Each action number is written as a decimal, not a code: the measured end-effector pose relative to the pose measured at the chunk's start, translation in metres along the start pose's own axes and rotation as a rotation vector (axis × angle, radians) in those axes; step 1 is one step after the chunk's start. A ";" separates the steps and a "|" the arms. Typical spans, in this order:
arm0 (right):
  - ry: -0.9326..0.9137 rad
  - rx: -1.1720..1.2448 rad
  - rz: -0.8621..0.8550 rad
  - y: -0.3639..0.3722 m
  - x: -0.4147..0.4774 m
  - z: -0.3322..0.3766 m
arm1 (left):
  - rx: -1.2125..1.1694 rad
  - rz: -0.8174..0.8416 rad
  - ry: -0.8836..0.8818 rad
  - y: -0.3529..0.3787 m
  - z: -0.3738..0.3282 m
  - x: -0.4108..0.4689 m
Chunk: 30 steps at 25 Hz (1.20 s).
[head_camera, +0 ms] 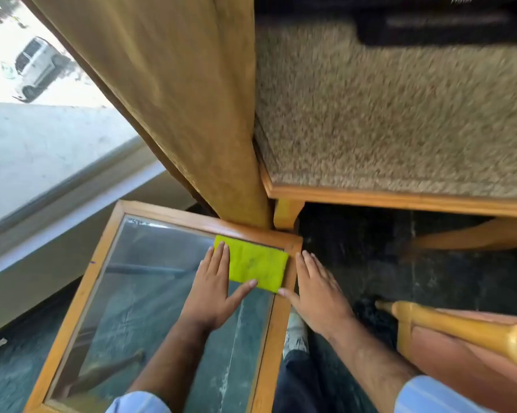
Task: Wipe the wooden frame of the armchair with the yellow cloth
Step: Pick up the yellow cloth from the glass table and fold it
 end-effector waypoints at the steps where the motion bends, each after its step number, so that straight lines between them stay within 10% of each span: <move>1: 0.014 0.007 0.016 0.015 0.018 -0.005 | -0.023 0.010 -0.040 0.016 0.011 0.013; 14: 0.249 0.504 -0.005 0.053 0.116 -0.009 | -0.334 -0.249 -0.596 0.062 0.072 0.073; 20: 0.311 0.981 -0.081 0.024 0.055 -0.027 | -1.283 -0.235 -0.442 0.038 0.008 0.022; 30: 0.363 0.996 -0.619 -0.173 -0.204 -0.193 | -1.277 0.232 -0.027 -0.010 -0.266 -0.053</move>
Point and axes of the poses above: each hand's wrist, its own x-axis towards the middle knuckle, its own y-axis out of the palm, z = x × y, the point moved 4 cm from there along x, towards the middle knuckle, and after that the axes turned 2 degrees about z, right-handed, at the moved point
